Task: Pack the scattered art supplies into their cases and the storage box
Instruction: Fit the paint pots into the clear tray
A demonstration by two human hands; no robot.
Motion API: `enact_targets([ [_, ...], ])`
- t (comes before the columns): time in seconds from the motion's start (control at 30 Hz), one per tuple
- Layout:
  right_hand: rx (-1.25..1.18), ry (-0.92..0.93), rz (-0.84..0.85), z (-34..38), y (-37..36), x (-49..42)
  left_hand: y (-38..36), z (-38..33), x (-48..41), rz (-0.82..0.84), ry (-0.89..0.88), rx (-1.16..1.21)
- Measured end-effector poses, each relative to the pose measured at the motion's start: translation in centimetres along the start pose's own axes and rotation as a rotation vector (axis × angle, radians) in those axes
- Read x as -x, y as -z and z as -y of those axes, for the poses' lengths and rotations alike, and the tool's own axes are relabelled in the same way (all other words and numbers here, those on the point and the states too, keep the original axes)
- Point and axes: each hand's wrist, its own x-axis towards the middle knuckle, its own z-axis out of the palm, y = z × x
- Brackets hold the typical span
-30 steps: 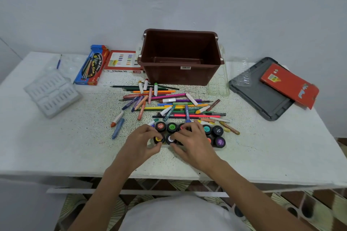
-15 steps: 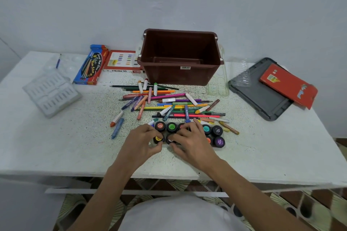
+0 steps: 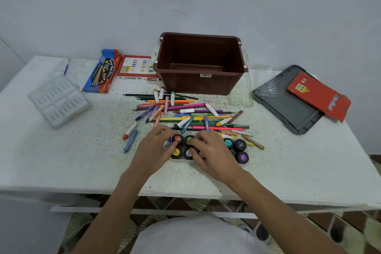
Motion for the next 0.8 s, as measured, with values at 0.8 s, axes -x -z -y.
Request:
enact_targets([
  [0.8,-0.138,-0.116,0.150,-1.0,-0.1,-2.5,0.6,-0.3,-2.6,0.262,0.064,-0.008],
])
